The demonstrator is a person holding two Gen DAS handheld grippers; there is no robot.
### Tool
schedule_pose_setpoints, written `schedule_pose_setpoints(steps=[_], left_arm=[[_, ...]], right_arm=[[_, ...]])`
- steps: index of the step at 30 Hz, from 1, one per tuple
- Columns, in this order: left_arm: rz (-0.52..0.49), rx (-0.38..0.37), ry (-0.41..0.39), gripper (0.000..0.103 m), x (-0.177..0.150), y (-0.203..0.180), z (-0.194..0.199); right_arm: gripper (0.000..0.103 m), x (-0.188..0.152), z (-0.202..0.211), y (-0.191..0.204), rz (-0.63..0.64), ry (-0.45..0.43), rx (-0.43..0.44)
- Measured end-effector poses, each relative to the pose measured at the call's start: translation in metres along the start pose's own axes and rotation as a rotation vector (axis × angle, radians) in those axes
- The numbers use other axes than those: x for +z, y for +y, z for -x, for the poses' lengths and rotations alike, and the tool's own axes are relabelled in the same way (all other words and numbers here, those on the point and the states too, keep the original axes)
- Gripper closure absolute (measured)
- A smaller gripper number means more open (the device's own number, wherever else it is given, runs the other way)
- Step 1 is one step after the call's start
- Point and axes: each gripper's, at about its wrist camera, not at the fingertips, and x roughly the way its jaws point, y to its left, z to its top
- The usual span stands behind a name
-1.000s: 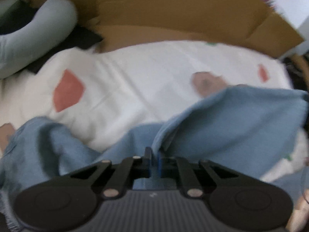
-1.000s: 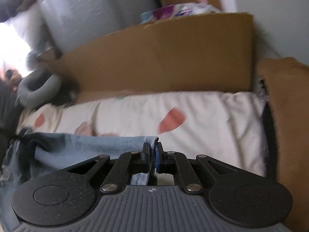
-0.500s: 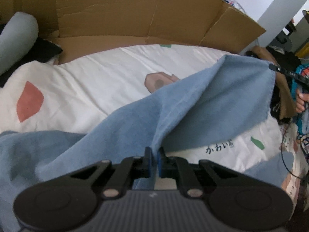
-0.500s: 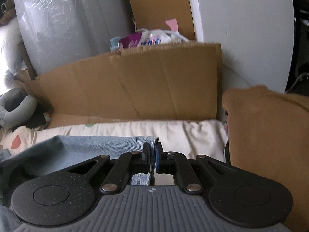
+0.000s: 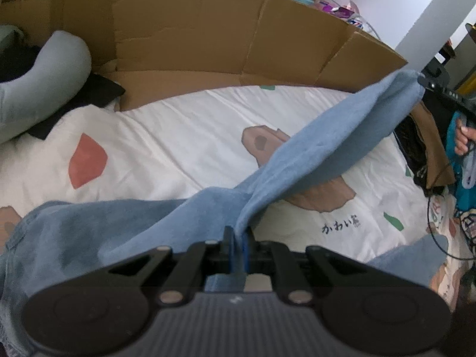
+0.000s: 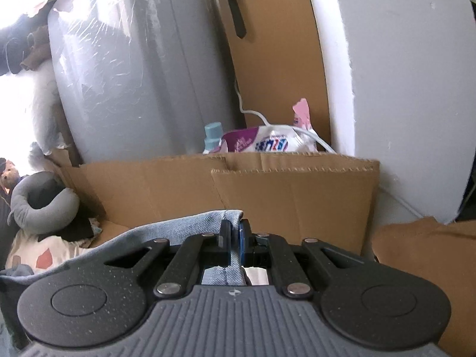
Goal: Fold clothes
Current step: 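Lift the held legs and fold them over onto the waistband, then open both grippers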
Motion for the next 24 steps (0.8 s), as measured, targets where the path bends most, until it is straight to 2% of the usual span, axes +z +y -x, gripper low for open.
schedule_pose_setpoints(steps=[8, 17, 24], left_arm=[[-0.031, -0.055, 0.130, 0.098, -0.019, -0.009, -0.012], [-0.023, -0.028, 0.207, 0.098, -0.032, -0.005, -0.020], [-0.049, -0.007, 0.262, 0.098, -0.031, -0.004, -0.012]], right_arm=[[0.101, -0.045, 0.045, -0.017, -0.012, 0.132, 0.019], [0.102, -0.111, 0.089, -0.025, -0.096, 0.283, 0.055], [0.102, -0.137, 0.109, -0.013, -0.099, 0.390, 0.131]])
